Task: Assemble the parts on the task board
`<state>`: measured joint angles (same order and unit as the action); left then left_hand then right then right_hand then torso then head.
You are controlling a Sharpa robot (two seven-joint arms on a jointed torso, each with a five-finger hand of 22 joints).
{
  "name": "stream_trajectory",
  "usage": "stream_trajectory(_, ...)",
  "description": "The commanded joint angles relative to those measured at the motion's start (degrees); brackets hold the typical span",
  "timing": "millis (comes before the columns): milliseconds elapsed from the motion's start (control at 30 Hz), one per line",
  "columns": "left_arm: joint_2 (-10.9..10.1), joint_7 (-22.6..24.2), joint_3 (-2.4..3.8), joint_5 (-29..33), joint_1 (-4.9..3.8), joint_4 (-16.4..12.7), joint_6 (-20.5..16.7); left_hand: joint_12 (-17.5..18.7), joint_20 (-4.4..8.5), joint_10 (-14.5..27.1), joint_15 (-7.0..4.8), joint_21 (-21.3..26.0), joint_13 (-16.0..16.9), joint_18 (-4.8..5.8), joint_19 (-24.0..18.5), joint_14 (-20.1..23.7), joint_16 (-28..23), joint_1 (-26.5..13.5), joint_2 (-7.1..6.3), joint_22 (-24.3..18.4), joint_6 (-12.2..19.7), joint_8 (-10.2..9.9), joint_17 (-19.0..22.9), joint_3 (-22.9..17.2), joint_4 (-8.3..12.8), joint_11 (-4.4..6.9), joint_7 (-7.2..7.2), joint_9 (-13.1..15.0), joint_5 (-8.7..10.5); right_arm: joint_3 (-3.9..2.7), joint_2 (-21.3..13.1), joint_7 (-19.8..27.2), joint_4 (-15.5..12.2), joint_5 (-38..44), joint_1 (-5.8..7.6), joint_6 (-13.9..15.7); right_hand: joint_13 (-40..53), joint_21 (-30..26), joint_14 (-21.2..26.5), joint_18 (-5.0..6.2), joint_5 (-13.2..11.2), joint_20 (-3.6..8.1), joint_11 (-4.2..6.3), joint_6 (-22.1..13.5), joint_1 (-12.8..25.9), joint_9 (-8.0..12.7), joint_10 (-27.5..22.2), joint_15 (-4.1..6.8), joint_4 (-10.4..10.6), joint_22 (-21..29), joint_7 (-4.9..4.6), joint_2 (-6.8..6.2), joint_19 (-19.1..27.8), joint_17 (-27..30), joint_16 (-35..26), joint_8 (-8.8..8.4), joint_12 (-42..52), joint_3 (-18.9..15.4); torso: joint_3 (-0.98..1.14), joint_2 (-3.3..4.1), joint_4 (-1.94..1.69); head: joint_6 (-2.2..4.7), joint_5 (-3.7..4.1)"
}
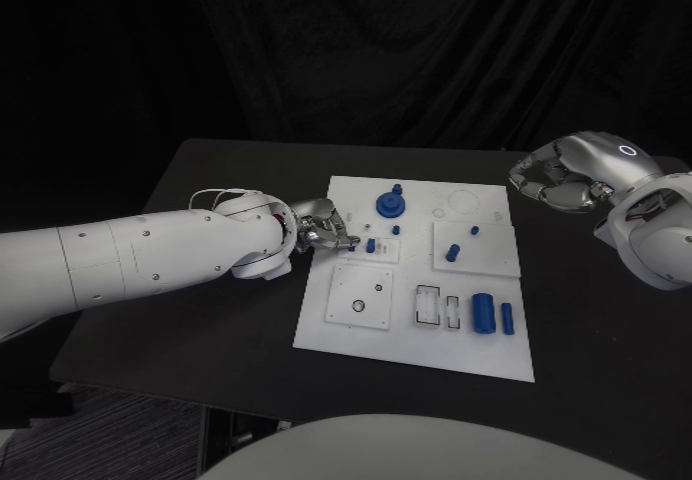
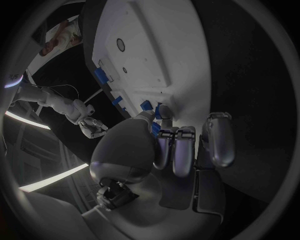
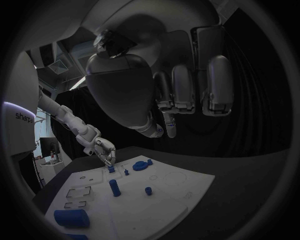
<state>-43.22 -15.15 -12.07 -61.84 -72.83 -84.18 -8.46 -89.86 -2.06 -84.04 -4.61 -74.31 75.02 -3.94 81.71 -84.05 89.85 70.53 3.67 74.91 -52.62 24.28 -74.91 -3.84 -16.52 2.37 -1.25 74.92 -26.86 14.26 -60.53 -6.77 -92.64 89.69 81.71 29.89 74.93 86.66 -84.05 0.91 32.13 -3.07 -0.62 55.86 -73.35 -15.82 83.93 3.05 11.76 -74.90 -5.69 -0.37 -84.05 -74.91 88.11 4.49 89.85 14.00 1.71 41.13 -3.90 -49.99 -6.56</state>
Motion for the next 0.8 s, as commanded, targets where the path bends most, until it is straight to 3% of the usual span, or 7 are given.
stream_trajectory(33,0.2,-0.1,-0.11,0.0,0.14,0.0,0.6,-0.1,0.26,-6.0,-0.08,-0.1,15.0,0.21,-0.1,-5.9,0.1,-0.7,-0.28,10.1,-0.4,-0.3,-15.1,-0.7,0.0,0.00,-0.05,0.5,0.69,-0.03,0.0,-0.9,0.0,0.2,-0.14,-0.1,15.1,-0.2,-4.9,0.14,0.3,0.23,0.35,0.2,-0.4,0.1,6.1,0.41,0.0,-13.7,0.06,-0.14,-4.1,-9.7,-0.3,-0.32,0.2,0.3,0.01,-0.01,-0.01,-0.01,0.05)
stream_trajectory(267,0.2,-0.1,-0.11,0.0,0.14,0.0,0.4,-0.1,0.16,-6.0,0.03,-0.1,15.0,0.22,-0.1,-5.9,0.1,-2.5,-0.33,10.1,-0.7,-0.4,-15.1,-1.4,-0.1,-0.15,-0.20,0.3,5.30,-0.03,-0.1,-1.1,-0.1,0.2,-0.14,-0.4,15.1,-0.2,-4.9,0.14,0.3,0.23,0.35,0.2,-0.4,0.1,6.1,0.41,0.0,-13.7,0.06,-0.14,-4.1,-9.7,-0.3,-0.32,0.2,0.3,0.00,-0.01,-0.02,-0.01,0.08)
stream_trajectory(333,0.2,0.0,-0.11,0.0,0.14,0.0,0.3,-0.1,0.02,-6.0,0.23,-0.1,15.0,0.23,-0.1,-5.9,0.1,-6.0,0.10,10.1,-1.1,-0.6,-15.1,-0.2,-0.2,-0.42,-0.50,0.1,10.54,-0.03,-0.1,-1.2,-0.1,0.2,-0.14,-0.5,15.1,-0.3,-4.9,0.15,0.3,0.23,0.35,0.2,-0.4,0.1,6.1,0.41,-0.1,-13.7,0.06,-0.14,-4.1,-9.7,-0.3,-0.32,0.2,0.3,0.01,-0.01,-0.01,-0.01,0.05)
stream_trajectory(433,0.3,0.0,-0.11,0.0,0.14,0.0,0.2,-0.1,-0.19,-6.0,0.43,-0.1,15.0,0.23,0.0,-5.9,0.1,-11.0,0.29,10.2,-1.3,-0.8,-15.1,2.5,-0.2,-0.63,-0.73,-0.2,14.84,-0.03,-0.1,-1.2,-0.1,0.2,-0.14,-0.5,15.1,-0.3,-4.9,0.15,0.3,0.23,0.35,0.2,-0.4,0.1,6.1,0.41,-0.1,-13.7,0.06,-0.14,-4.1,-9.7,-0.3,-0.32,0.2,0.3,-0.01,-0.03,0.01,-0.01,0.06)
stream_trajectory(533,0.3,-0.3,-0.11,0.0,0.14,0.0,0.1,-0.1,-0.24,-6.0,0.46,-0.1,15.0,0.22,0.0,-5.9,0.1,-12.4,0.46,10.2,-1.4,-0.9,-15.1,3.7,-0.3,-0.64,-0.73,-0.2,15.48,-0.03,-0.1,-1.3,-0.1,0.2,-0.14,-0.6,15.1,-0.3,-4.9,0.15,0.3,0.23,0.35,0.2,-0.4,0.1,6.1,0.41,-0.1,-13.7,0.06,-0.14,-4.1,-9.7,-0.3,-0.32,0.2,0.3,-0.01,-0.03,-0.01,-0.01,0.06)
stream_trajectory(600,0.2,-0.5,-0.11,0.0,0.14,0.0,0.2,-0.1,-0.23,-6.0,0.65,-0.1,15.0,0.18,0.0,-5.9,0.1,-17.6,1.41,10.1,-1.5,-1.0,-15.1,6.6,-0.2,-0.70,-0.87,-0.3,19.40,-0.03,-0.1,-1.3,-0.1,0.2,-0.14,-0.7,15.1,-0.3,-4.9,0.15,0.3,0.23,0.35,0.2,-0.4,0.1,6.1,0.41,-0.1,-13.7,0.06,-0.14,-4.1,-9.7,-0.3,-0.32,0.2,0.3,-0.01,-0.03,-0.01,-0.01,0.05)
stream_trajectory(800,0.1,-1.0,-0.11,0.0,0.14,0.1,0.2,-0.1,-0.44,-6.0,0.66,-0.2,15.0,0.23,0.0,-5.9,0.1,-21.4,2.51,10.2,-1.5,-1.3,-15.1,11.5,-0.3,-0.87,-1.00,-0.3,22.04,-0.03,-0.1,-1.4,-0.1,0.2,-0.14,-0.9,15.1,-0.3,-4.9,0.15,0.3,0.24,0.35,0.3,-0.4,0.1,6.1,0.41,-0.1,-13.7,0.06,-0.15,-4.1,-9.7,-0.3,-0.30,0.2,0.4,-0.03,-0.04,0.04,-0.01,0.06)
